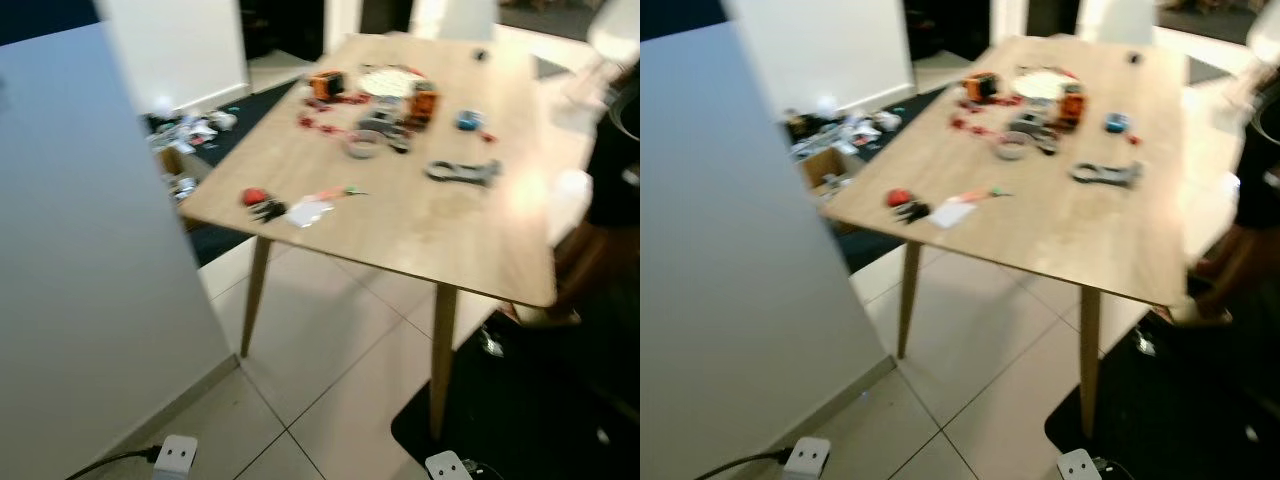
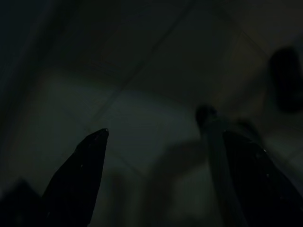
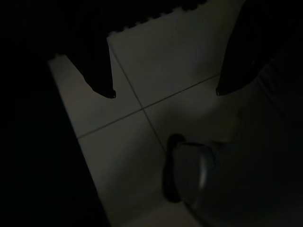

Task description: Hang keys on a hook

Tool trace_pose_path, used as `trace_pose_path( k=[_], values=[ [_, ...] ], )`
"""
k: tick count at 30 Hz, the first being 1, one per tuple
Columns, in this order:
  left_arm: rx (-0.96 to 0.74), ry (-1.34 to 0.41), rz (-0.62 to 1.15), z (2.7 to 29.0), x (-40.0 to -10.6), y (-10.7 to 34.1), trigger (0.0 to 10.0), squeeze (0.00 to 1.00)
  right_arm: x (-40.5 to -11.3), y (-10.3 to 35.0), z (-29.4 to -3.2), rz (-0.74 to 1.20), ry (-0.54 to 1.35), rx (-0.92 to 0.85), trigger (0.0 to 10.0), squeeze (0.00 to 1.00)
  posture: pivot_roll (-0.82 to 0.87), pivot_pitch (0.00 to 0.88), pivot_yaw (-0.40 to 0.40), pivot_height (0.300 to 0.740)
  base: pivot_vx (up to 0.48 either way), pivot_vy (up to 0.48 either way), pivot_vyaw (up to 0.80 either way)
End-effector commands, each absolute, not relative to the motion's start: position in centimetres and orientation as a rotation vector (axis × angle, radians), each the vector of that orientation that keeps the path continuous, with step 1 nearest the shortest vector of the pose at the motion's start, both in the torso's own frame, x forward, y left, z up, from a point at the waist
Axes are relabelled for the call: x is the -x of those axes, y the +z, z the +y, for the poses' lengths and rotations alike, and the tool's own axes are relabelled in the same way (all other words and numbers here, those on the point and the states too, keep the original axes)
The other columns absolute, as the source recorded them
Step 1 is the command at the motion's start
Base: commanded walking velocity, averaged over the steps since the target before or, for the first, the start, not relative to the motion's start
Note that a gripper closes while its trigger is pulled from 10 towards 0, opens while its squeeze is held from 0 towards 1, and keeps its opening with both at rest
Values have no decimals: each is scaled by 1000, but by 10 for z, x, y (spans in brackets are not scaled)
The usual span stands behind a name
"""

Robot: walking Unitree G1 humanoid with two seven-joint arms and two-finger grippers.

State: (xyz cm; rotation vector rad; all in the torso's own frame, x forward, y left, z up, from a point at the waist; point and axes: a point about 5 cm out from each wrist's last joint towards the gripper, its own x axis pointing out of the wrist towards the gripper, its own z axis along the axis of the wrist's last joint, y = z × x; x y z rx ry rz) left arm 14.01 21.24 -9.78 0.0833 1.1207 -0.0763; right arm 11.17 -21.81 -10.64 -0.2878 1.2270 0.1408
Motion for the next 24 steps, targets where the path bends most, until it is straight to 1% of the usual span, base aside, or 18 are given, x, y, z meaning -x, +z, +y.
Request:
trace_pose_path(
  k=[1, 12, 24],
  values=[
    [-86, -63, 1140, 216, -131, -100, 10000, 0, -114, -106, -216, 1222, 145, 281, 10000, 0, -94, 33, 83, 740, 0, 0, -800],
    [-87, -61, 1142, 214, -131, -101, 10000, 0, -115, -105, -218, 1220, 149, 297, 10000, 0, -91, 15, 72, 740, 0, 0, -800],
    [-82, -62, 1145, 214, -130, -101, 10000, 0, -117, -105, -217, 1216, 155, 298, 10000, 0, -88, 21, 79, 740, 0, 0, -800]
  ],
)
